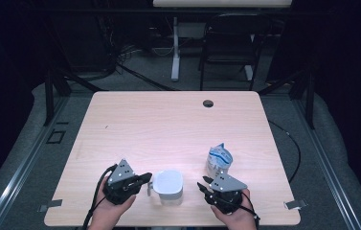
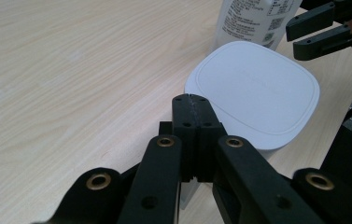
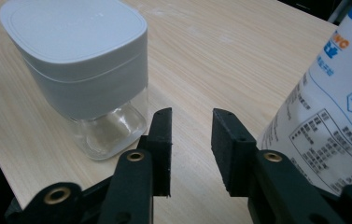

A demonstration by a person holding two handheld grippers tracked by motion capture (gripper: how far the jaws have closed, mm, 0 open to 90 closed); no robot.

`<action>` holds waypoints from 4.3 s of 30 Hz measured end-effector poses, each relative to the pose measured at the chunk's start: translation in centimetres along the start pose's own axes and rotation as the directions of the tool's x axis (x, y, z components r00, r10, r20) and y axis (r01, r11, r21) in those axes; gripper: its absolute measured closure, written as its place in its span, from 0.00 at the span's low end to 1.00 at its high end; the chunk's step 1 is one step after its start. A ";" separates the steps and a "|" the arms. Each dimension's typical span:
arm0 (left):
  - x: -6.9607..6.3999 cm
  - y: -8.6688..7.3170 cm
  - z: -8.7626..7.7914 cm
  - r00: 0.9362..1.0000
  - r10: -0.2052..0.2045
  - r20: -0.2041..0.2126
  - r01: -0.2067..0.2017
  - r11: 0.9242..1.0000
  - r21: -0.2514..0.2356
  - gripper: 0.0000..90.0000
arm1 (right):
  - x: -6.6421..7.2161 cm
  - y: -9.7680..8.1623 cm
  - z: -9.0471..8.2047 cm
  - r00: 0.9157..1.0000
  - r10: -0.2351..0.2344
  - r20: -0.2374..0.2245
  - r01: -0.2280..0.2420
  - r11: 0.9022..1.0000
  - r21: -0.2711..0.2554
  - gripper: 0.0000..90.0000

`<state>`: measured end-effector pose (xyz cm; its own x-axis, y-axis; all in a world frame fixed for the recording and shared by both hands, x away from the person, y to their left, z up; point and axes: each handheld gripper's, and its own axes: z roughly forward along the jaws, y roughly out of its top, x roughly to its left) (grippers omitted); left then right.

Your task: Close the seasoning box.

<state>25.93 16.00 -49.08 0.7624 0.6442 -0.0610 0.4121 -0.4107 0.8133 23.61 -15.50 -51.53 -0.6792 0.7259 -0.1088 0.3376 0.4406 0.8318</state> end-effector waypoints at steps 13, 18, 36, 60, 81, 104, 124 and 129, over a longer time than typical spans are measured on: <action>-0.5 0.5 0.0 1.000 0.016 0.015 -0.016 1.000 0.009 1.00 | 0.5 1.7 1.0 0.997 -0.030 -0.067 0.030 1.000 -0.002 1.00; -0.4 0.9 -0.1 1.000 0.012 0.023 -0.012 1.000 0.009 1.00 | 0.4 3.0 1.3 0.994 -0.048 -0.093 0.046 0.999 -0.016 1.00; -0.8 1.4 0.5 0.999 0.030 0.044 -0.032 0.999 0.038 1.00 | 0.4 5.0 1.3 0.986 -0.062 -0.156 0.062 0.998 -0.007 1.00; -0.9 1.1 0.4 0.999 0.015 0.048 -0.016 1.000 0.019 1.00 | 0.8 3.4 1.4 0.983 -0.051 -0.177 0.058 0.998 0.039 1.00; -0.8 1.0 0.4 0.999 0.010 0.052 -0.011 1.000 0.013 1.00 | 1.4 2.8 2.3 0.977 -0.062 -0.203 0.078 0.995 0.068 1.00; -0.8 0.9 0.4 0.999 0.007 0.052 -0.007 1.000 0.011 1.00 | 1.3 2.9 2.1 0.976 -0.042 -0.215 0.053 0.997 0.048 1.00; -0.7 0.9 0.4 0.998 -0.002 0.062 0.002 1.000 0.007 1.00 | 1.4 2.7 2.2 0.974 -0.035 -0.222 0.049 0.997 0.058 1.00; -0.7 0.9 0.4 0.998 -0.002 0.062 0.002 1.000 0.007 1.00 | 1.4 2.7 2.2 0.975 -0.036 -0.220 0.049 0.997 0.058 1.00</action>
<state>25.95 14.96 -48.55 0.7910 0.6038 -0.0987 0.4170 -0.4139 0.8092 25.03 -12.12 -50.65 -0.8174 0.5759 -0.0162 0.3405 0.5056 0.7927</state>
